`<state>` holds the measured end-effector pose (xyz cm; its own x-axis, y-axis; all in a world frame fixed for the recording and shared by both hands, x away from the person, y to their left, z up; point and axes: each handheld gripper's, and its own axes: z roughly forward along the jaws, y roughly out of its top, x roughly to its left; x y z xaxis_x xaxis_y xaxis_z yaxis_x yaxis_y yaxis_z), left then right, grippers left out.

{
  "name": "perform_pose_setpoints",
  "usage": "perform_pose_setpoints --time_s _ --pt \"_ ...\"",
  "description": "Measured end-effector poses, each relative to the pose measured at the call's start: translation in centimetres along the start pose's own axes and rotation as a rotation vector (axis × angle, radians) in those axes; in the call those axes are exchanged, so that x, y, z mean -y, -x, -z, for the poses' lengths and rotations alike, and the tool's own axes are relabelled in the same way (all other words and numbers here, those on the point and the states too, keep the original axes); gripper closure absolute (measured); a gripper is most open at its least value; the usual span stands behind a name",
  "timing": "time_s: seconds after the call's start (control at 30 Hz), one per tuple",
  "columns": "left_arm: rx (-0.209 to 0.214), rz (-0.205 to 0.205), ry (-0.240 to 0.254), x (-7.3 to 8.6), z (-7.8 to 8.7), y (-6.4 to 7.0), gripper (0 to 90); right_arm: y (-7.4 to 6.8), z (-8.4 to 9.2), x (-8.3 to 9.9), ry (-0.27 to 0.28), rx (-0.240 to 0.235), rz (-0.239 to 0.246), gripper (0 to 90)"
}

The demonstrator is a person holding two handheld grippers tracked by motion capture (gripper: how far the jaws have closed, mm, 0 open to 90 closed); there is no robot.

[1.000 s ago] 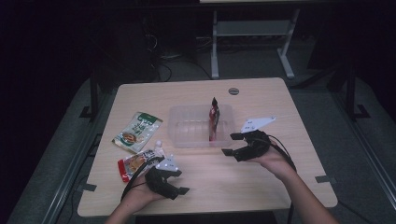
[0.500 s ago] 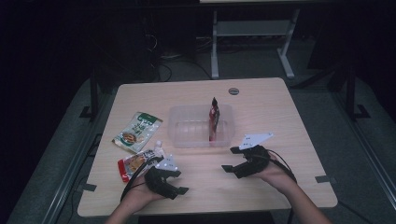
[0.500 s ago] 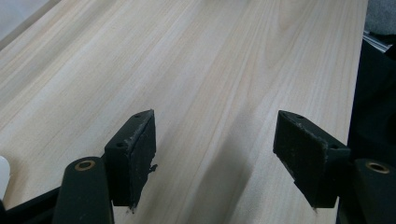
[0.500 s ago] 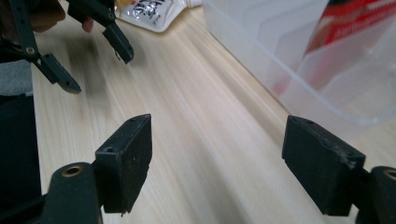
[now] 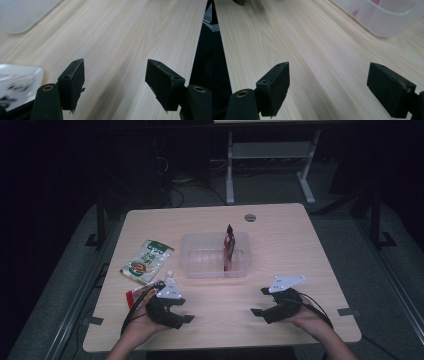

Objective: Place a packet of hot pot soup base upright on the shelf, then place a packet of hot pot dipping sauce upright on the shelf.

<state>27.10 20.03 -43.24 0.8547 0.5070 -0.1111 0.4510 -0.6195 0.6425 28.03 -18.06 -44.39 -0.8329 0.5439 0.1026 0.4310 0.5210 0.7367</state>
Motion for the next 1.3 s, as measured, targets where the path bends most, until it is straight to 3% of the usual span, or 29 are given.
perform_pose_setpoints --time_s 0.23,0.4,0.5,0.53,0.63,0.67,0.83,1.1,1.13,1.2,1.3 --pt "-0.04 0.041 0.016 1.5 2.3 -0.7 33.3 -0.2 -0.4 0.2 -0.022 0.007 0.018 17.1" --pt "-0.088 0.102 0.036 3.3 4.5 -1.5 37.4 -0.4 -0.5 0.1 -0.024 0.004 0.028 16.8" --pt "-0.106 0.107 0.039 3.9 5.3 -1.9 39.9 -0.4 -0.5 0.1 -0.023 0.006 0.033 16.7" --pt "-0.125 0.139 0.044 4.8 6.0 -2.2 40.9 -0.4 -0.5 0.1 -0.022 0.006 0.032 16.7" --pt "-0.142 0.152 0.037 5.5 6.6 -2.6 43.6 -0.4 -0.5 0.1 -0.02 0.005 0.032 16.7" --pt "-0.154 0.177 0.038 6.1 7.1 -2.8 45.1 -0.4 -0.6 0.1 -0.025 0.005 0.035 16.7" --pt "-0.201 0.23 0.053 7.3 8.4 -4.1 51.1 -0.5 -0.6 0.0 -0.027 0.008 0.048 16.7" --pt "-0.265 0.285 0.067 8.7 9.7 -5.7 67.3 -0.7 -0.9 -0.1 -0.033 0.005 0.07 16.7" --pt "-0.282 0.301 0.082 8.9 10.0 -6.4 76.6 -0.7 -0.9 -0.1 -0.038 0.004 0.064 16.7" --pt "-0.29 0.313 0.103 8.7 10.2 -7.0 86.0 -0.7 -1.0 -0.2 -0.039 0.004 0.064 16.7" --pt "-0.296 0.312 0.123 8.4 10.3 -7.6 89.7 -0.7 -1.1 -0.2 -0.037 0.007 0.07 16.7"
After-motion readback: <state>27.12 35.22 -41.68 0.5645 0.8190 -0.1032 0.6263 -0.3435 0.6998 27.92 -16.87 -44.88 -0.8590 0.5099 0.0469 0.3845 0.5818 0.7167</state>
